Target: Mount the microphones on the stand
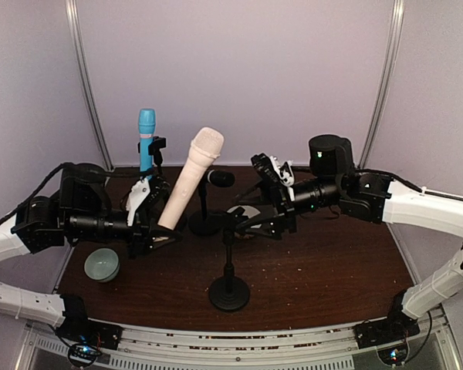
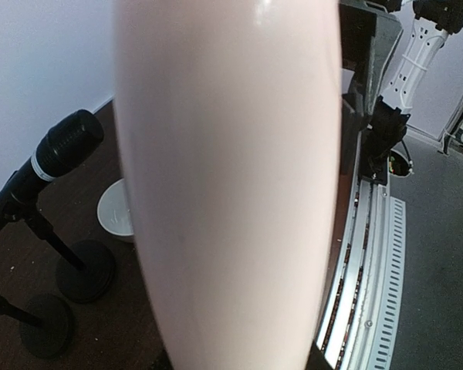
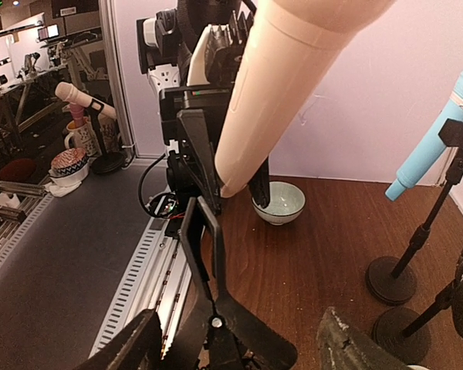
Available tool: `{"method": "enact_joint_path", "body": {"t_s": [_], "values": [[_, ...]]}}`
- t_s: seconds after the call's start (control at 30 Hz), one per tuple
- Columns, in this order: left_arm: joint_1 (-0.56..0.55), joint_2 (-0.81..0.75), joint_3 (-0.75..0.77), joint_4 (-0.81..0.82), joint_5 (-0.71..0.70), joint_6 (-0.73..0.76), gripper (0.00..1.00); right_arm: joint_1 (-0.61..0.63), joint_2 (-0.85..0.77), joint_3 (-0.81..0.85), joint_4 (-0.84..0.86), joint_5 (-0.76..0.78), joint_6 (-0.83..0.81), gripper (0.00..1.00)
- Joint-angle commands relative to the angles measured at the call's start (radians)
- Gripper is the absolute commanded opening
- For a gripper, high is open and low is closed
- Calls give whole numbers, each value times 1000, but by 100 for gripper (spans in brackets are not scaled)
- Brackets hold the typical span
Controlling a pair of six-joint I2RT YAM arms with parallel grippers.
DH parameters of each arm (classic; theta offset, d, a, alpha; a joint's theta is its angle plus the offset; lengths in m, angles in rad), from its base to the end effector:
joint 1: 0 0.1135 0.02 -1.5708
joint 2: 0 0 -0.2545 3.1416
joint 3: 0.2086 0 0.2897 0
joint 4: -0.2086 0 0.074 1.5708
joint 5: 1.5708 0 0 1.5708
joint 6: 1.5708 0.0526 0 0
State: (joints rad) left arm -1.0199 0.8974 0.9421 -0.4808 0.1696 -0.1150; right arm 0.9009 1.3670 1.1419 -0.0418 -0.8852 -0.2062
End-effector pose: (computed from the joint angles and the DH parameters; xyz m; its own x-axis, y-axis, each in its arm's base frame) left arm 0.1263 -0.2226 0.3319 -0.3252 0.3133 -0.8922 0.8885 0.4243 -0.1748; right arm 0.1926 0.3088 0.3297 0.0362 -0.1630 -0.9860 -0.9731 -0.2304 0.0023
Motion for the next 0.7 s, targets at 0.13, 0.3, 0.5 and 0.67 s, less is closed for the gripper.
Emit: {"method": "enact_joint_path", "body": {"t_s": [0.13,0.3,0.5,0.67], "values": [[6,3,42,38,11,2,0,-1,12,43,-31,-48,-14,69],[6,-4,37,38,4,1,0,-1,-2,27,-29,-34,-20,71],[6,-3,41,38,8,0,0,-1,0,28,-47,-29,-29,64],[6,-9,40,38,3,0,0,-2,-2,30,-67,-18,-41,57]]}}
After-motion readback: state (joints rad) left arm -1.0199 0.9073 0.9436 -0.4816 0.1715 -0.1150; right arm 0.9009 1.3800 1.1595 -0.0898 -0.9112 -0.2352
